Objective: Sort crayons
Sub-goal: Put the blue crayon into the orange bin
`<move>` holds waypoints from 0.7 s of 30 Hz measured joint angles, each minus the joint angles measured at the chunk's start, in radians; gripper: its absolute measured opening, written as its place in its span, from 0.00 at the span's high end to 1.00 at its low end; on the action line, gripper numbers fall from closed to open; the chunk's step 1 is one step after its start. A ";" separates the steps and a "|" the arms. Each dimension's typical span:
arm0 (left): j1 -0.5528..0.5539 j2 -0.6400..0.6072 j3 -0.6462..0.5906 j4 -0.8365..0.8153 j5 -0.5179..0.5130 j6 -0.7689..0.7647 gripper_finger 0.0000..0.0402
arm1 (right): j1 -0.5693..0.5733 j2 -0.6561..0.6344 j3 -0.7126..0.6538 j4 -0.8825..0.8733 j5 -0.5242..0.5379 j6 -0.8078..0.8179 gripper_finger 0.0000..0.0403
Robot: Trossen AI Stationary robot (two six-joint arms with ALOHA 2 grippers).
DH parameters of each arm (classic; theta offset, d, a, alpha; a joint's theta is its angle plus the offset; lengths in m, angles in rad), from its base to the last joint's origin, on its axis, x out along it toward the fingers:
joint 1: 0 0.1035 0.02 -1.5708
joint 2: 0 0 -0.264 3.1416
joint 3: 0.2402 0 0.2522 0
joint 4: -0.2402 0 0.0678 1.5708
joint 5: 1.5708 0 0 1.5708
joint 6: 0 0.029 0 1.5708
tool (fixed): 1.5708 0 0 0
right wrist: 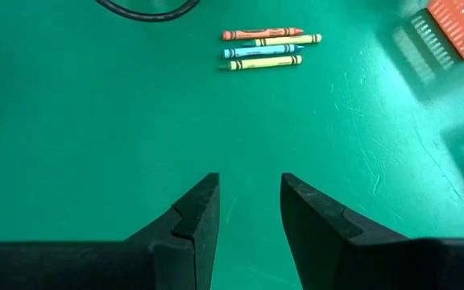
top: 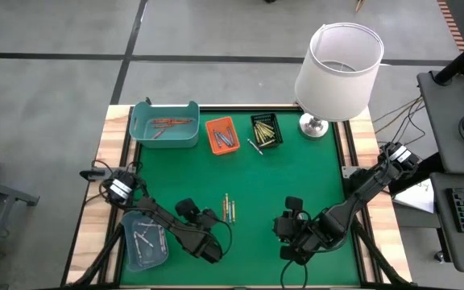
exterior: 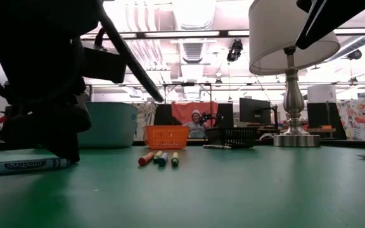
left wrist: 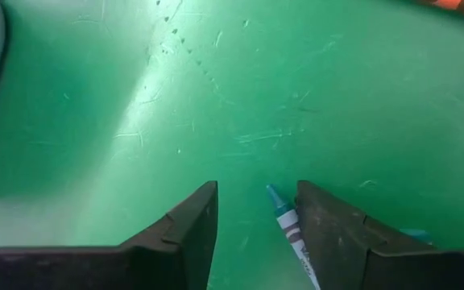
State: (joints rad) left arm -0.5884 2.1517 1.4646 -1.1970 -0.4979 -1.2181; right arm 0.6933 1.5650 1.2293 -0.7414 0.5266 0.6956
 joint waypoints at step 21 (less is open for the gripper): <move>-0.002 -0.048 -0.009 -0.050 -0.093 0.036 0.92 | 0.000 0.000 0.000 0.025 -0.001 0.000 0.70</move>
State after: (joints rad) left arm -0.5903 2.1035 1.4551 -1.2475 -0.5909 -1.1822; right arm 0.6933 1.5650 1.2293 -0.7162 0.5261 0.6956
